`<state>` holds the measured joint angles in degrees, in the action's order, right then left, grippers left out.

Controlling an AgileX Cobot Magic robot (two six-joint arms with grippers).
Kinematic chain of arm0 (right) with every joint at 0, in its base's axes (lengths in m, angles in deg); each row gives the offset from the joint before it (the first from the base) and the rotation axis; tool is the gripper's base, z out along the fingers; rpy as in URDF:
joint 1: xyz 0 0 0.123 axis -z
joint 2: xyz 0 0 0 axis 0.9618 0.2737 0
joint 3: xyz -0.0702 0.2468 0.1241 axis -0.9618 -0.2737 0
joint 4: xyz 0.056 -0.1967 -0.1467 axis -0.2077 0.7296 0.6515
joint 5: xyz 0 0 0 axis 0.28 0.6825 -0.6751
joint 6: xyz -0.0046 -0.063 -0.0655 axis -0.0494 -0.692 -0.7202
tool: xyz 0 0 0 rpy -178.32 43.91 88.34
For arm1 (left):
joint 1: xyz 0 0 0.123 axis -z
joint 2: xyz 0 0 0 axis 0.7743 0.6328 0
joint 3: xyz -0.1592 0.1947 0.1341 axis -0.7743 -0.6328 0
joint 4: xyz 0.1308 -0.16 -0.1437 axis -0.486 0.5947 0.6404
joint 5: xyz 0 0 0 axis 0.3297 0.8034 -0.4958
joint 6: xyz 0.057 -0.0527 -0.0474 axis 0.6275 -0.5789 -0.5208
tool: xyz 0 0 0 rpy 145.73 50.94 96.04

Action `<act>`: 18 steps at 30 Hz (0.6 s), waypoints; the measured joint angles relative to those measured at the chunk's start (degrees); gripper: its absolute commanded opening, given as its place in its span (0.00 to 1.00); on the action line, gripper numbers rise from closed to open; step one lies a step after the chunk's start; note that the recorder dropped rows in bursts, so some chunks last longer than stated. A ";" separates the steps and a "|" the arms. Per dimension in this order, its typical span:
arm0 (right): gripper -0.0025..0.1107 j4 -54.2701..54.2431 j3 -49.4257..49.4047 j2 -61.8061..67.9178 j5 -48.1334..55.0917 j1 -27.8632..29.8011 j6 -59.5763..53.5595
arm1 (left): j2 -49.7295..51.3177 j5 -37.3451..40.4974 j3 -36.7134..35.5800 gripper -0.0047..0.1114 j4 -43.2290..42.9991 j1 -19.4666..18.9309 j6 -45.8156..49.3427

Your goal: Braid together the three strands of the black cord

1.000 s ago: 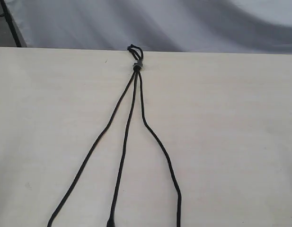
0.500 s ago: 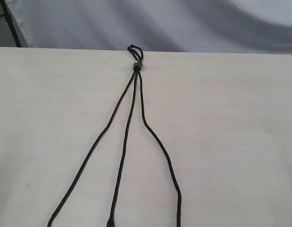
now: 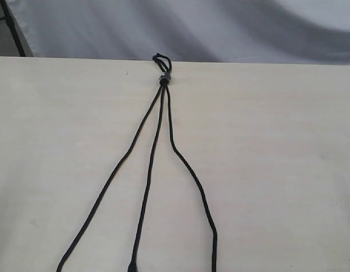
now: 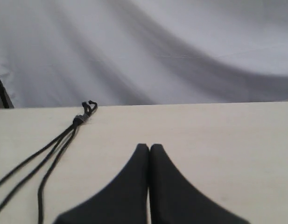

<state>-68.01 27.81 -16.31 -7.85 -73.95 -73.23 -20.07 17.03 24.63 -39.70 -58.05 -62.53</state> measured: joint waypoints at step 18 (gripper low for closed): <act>0.02 5.86 10.60 6.41 -18.12 0.00 21.55 | 10.17 -29.43 12.49 0.04 -0.51 0.00 -19.66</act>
<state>-62.14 38.41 -9.90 -25.97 -73.95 -51.68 -9.90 -12.40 37.12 -40.21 -58.05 -82.18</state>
